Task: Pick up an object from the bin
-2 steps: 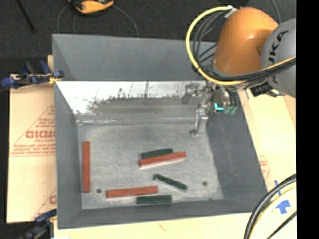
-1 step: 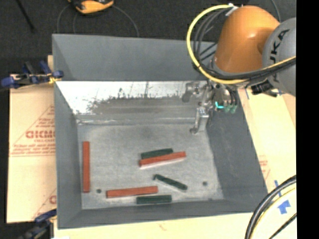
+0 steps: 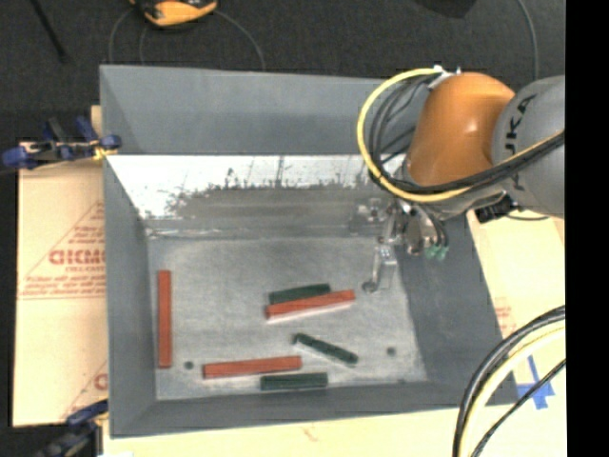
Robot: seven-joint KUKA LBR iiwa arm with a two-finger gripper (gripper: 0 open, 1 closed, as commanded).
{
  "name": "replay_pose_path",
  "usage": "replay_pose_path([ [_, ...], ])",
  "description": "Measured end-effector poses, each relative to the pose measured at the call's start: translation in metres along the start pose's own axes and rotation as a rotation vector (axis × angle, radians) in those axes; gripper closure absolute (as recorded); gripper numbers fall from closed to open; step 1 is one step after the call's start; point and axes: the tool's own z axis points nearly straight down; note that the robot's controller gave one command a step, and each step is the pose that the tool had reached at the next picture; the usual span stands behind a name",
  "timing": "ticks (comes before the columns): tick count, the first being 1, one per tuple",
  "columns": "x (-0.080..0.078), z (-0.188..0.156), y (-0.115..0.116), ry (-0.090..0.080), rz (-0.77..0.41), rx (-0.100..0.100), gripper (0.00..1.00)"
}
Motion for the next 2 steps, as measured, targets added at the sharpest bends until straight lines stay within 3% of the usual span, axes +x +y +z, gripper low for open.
replay_pose_path([
  [1, 0.001, 0.059, 0.007, 0.0, -0.011, 0.001, 0.0],
  [2, 0.025, 0.098, 0.027, 0.005, -0.043, 0.0, 0.0],
])
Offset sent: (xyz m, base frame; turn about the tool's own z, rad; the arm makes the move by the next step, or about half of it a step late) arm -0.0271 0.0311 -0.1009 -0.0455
